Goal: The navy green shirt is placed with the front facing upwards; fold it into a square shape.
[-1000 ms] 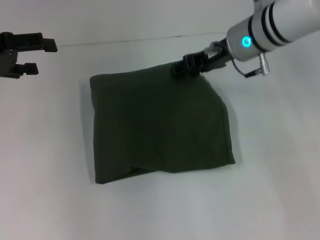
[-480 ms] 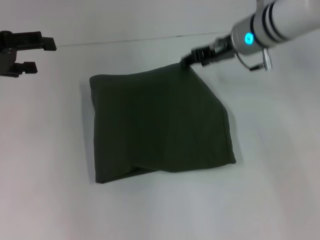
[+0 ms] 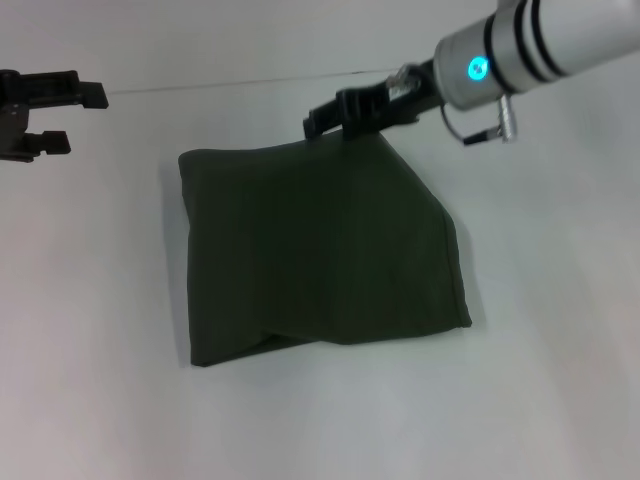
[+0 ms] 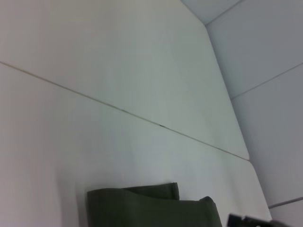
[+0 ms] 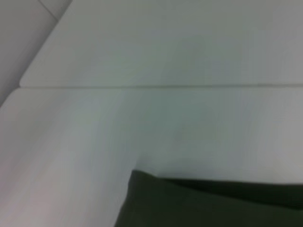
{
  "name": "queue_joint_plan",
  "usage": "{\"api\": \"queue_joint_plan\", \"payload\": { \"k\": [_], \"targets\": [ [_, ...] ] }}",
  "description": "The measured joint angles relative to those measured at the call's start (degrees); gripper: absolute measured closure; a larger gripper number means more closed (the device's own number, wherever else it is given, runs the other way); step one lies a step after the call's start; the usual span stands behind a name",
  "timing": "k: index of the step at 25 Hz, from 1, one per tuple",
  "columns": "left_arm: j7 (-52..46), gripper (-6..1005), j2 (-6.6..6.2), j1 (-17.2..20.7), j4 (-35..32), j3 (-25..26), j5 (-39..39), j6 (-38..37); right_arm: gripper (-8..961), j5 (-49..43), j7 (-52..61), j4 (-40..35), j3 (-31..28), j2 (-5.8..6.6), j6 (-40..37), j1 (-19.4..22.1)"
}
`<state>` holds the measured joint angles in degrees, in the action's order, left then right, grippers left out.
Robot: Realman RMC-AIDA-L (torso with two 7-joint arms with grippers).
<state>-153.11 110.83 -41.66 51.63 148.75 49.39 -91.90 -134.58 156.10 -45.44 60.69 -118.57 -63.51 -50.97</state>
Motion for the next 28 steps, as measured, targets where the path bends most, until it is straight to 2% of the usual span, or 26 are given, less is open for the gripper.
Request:
{"api": "queue_joint_plan", "payload": {
  "k": [3, 17, 21, 25, 28],
  "targets": [
    [0.0, 51, -0.06, 0.06, 0.04, 0.05, 0.0, 0.04, 379, 0.54, -1.84, 5.07, -0.39, 0.17, 2.01, -1.19],
    [0.0, 50, -0.04, 0.17, 0.09, 0.14, 0.0, -0.36, 387, -3.91, -3.8, 14.03, -0.13, 0.64, 15.03, -0.69],
    [0.0, 50, -0.08, -0.05, 0.02, 0.13, 0.0, -0.17, 389, -4.89, -2.39, 9.71, -0.63, 0.27, 11.88, 0.59],
    [0.0, 50, -0.11, -0.07, -0.01, 0.1, 0.0, -0.1, 391, 0.25, -2.31, -0.01, -1.27, -0.21, 4.51, 3.09],
    [0.0, 50, -0.01, 0.0, 0.0, 0.07, 0.0, -0.05, 393, 4.2, -2.95, -1.24, -1.06, -0.5, 2.39, 2.86]
  ]
}}
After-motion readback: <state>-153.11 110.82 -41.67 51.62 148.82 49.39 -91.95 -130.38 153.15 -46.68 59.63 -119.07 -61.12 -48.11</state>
